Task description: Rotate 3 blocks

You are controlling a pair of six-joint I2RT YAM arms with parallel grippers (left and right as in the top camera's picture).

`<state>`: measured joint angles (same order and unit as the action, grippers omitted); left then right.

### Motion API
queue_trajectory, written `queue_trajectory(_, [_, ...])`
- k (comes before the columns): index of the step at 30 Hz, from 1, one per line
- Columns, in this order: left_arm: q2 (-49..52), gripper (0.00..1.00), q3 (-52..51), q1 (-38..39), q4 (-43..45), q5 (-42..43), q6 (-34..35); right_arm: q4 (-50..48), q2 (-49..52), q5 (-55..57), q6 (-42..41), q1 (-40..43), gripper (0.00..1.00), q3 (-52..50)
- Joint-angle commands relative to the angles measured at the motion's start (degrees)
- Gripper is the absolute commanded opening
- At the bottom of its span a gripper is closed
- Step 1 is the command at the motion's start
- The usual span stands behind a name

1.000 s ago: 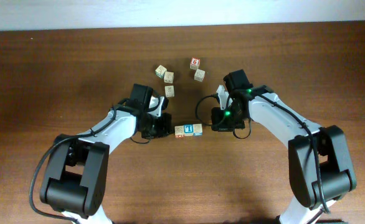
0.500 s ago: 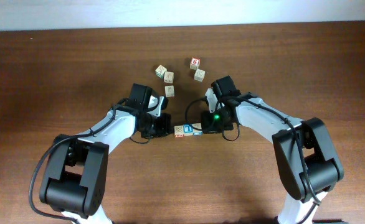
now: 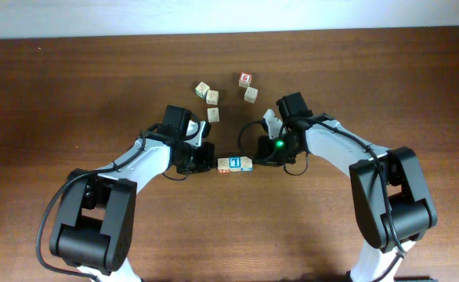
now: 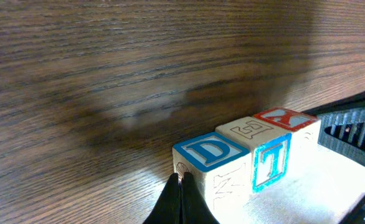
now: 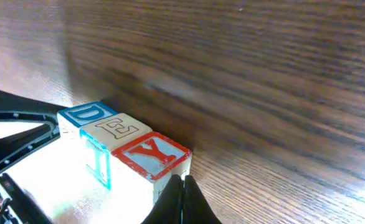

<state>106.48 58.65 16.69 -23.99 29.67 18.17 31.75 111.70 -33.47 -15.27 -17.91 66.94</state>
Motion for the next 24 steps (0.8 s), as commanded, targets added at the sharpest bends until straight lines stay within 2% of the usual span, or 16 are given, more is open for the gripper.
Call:
queue_trajectory(1, [0.7,0.00,-0.3,0.3,0.4,1.9,-0.9,0.0,-3.1,-4.4,-1.5,-0.5,0.04,-0.2])
queue_trajectory(5, [0.7,0.00,-0.3,0.6,0.5,1.9,-0.9,0.6,-6.3,-4.2,-1.6,-1.0,0.04,-0.1])
queue_trajectory(10, [0.7,0.00,-0.3,0.6,0.5,1.9,-0.9,1.9,-6.3,-0.3,-3.7,-6.0,0.04,3.0])
queue_trajectory(24, [0.7,0.00,-0.3,0.6,0.6,1.9,-0.9,1.0,-6.2,1.2,-9.1,-12.2,0.04,4.3])
